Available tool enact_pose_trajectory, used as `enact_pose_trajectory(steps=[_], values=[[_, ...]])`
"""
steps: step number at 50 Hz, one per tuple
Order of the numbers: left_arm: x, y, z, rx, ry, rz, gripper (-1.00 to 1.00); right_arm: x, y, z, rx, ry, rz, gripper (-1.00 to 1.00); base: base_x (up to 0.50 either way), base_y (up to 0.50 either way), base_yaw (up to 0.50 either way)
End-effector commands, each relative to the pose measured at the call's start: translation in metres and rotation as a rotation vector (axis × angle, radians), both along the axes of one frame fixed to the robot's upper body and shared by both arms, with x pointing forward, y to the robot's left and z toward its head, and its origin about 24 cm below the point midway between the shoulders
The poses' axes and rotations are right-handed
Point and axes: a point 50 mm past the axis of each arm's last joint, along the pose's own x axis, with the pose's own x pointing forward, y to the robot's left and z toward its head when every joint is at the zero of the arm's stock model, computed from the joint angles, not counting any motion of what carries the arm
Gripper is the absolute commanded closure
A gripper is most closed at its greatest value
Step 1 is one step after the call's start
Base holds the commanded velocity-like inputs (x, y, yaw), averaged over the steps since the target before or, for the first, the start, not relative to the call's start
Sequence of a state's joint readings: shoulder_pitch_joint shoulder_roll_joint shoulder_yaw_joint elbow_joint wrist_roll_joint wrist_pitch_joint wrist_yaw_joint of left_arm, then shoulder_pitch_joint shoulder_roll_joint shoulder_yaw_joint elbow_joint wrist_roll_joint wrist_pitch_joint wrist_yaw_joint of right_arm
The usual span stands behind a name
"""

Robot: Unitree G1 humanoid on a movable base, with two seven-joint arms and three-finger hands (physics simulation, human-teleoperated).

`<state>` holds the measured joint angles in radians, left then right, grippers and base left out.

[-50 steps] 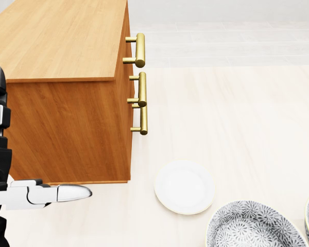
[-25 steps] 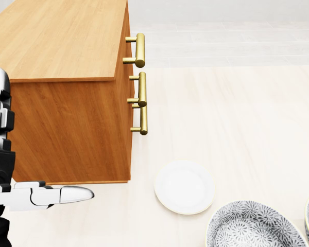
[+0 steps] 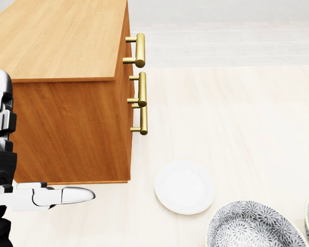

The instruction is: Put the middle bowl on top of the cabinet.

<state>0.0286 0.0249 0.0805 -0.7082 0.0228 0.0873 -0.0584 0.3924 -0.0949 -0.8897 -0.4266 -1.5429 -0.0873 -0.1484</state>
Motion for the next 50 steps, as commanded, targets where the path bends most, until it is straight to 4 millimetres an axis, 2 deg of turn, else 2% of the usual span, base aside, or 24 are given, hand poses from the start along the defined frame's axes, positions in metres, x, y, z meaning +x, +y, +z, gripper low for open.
enact_pose_trajectory(steps=[1, 3, 10, 25, 31, 40, 43, 50], values=[[0.0, 0.001, 0.0, 0.001, 0.0, 0.002, -1.0, 0.01, -0.005, -0.02, 0.14, -0.018, 0.046, -1.0, 0.0, 0.0, 0.0], [0.001, 0.0, 0.0, 0.002, 0.0, -0.001, -1.0, 0.013, -0.006, -0.02, 0.133, -0.02, 0.056, -1.0, 0.0, 0.0, 0.0], [0.0, -0.001, 0.002, 0.005, -0.01, 0.0, -1.0, 0.033, -0.004, -0.043, 0.169, 0.021, 0.12, -1.0, 0.0, 0.0, 0.0], [0.003, -0.002, -0.006, 0.004, 0.031, -0.002, -1.0, 0.039, 0.0, -0.071, 0.083, 0.164, 0.219, -1.0, 0.0, 0.0, 0.0], [0.002, -0.003, -0.004, 0.007, 0.022, -0.002, -1.0, 0.036, 0.001, -0.072, 0.061, 0.175, 0.239, -1.0, 0.0, 0.0, 0.0], [-0.009, -0.009, 0.012, 0.014, -0.063, -0.027, -1.0, 0.034, 0.002, -0.076, 0.028, 0.212, 0.258, -1.0, 0.0, 0.0, 0.0], [-0.004, -0.006, 0.008, 0.008, -0.042, -0.014, -1.0, 0.034, 0.003, -0.077, 0.021, 0.218, 0.268, -1.0, 0.0, 0.0, 0.0], [-0.006, -0.008, 0.014, 0.014, -0.072, -0.02, -1.0, 0.03, 0.005, -0.078, 0.024, 0.212, 0.279, -1.0, 0.0, 0.0, 0.0]])
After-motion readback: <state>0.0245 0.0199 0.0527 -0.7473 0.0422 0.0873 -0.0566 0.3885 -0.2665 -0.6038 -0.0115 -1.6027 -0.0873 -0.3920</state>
